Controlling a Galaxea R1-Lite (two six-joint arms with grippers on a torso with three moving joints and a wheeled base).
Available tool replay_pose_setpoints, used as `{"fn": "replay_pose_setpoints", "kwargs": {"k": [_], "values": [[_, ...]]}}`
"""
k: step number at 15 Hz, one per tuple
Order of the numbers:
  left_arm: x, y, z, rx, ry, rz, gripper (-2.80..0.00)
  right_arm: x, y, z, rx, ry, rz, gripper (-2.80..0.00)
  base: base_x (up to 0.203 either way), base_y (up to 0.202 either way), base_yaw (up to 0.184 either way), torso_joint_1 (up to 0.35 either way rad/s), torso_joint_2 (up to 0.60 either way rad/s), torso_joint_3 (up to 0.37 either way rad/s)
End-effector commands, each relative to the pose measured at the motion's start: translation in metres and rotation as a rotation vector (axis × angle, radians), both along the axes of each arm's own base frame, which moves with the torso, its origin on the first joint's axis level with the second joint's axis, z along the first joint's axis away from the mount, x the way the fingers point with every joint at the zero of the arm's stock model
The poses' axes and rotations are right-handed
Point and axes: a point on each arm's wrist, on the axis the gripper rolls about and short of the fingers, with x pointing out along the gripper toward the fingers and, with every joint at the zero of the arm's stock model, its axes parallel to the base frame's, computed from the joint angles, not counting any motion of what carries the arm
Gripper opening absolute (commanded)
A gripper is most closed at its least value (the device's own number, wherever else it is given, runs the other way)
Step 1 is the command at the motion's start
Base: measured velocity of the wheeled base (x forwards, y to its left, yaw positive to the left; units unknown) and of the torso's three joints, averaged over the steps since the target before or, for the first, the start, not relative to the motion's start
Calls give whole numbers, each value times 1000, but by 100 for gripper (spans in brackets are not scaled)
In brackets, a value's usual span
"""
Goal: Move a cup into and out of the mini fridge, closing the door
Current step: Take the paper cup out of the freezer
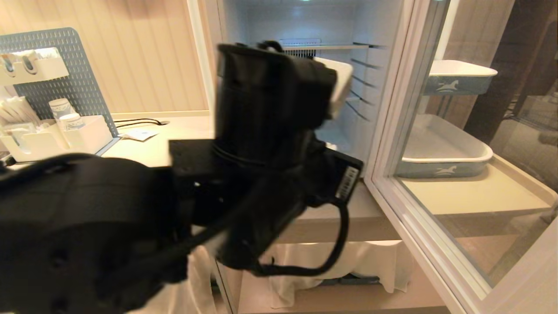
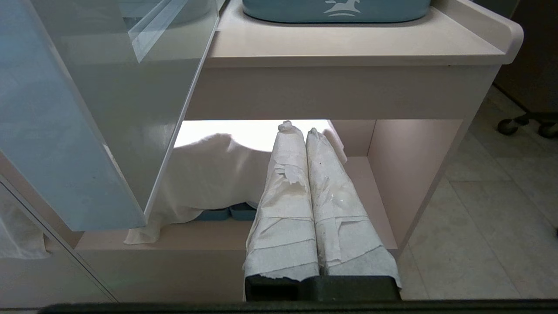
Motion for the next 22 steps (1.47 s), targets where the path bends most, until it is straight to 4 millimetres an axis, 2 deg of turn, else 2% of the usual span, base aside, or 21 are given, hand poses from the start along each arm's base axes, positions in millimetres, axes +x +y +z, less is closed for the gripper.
{"fn": "replay_pose_setpoints", "kwargs": {"k": [1, 3, 5, 6, 7, 9, 11, 12, 13, 15, 17, 20, 22], "values": [[3, 58, 26, -21, -15, 114, -280, 0, 0, 0, -1, 1, 1, -280, 0, 0, 0, 0, 0, 0], [-1, 111, 30, 48, 35, 230, -280, 0, 0, 0, -1, 1, 1, -280, 0, 0, 0, 0, 0, 0], [-14, 171, 28, 109, 108, 363, -280, 0, 0, 0, -1, 1, 0, -280, 0, 0, 0, 0, 0, 0], [-26, 200, 28, 104, 128, 416, -280, 0, 0, 0, -1, 1, 1, -280, 0, 0, 0, 0, 0, 0], [-47, 229, 26, 86, 135, 465, -280, 0, 0, 0, -1, 1, 0, -280, 0, 0, 0, 0, 0, 0], [-98, 264, 9, 61, 125, 526, -280, 0, 0, 0, -1, 1, 0, -280, 0, 0, 0, 0, 0, 0], [-150, 281, -24, 54, 109, 591, -280, 0, 0, 0, -1, 1, 1, -280, 0, 0, 0, 0, 0, 0], [-171, 284, -48, 57, 109, 634, -280, 0, 0, 0, -1, 1, 1, -280, 0, 0, 0, 0, 0, 0], [-184, 285, -79, 75, 142, 680, -280, 0, 0, 0, -1, 1, 0, -280, 0, 0, 0, 0, 0, 0], [-199, 285, -134, 104, 185, 734, -280, 0, 0, 0, -1, 1, 1, -280, 0, 0, 0, 0, 0, 0], [-204, 285, -174, 102, 172, 735, -280, 0, 0, 0, -1, 1, 1, -280, 0, 0, 0, 0, 0, 0], [-210, 281, -198, 8, 0, 581, -280, 0, 0, 0, -1, 1, 1, -280, 0, 0, 0, 0, 0, 0], [-205, 280, -203, -38, -115, 544, -280, 0, 0, 0, 2, 1, 1, -280, 0, 0, 0, 0, 0, 0]]}}
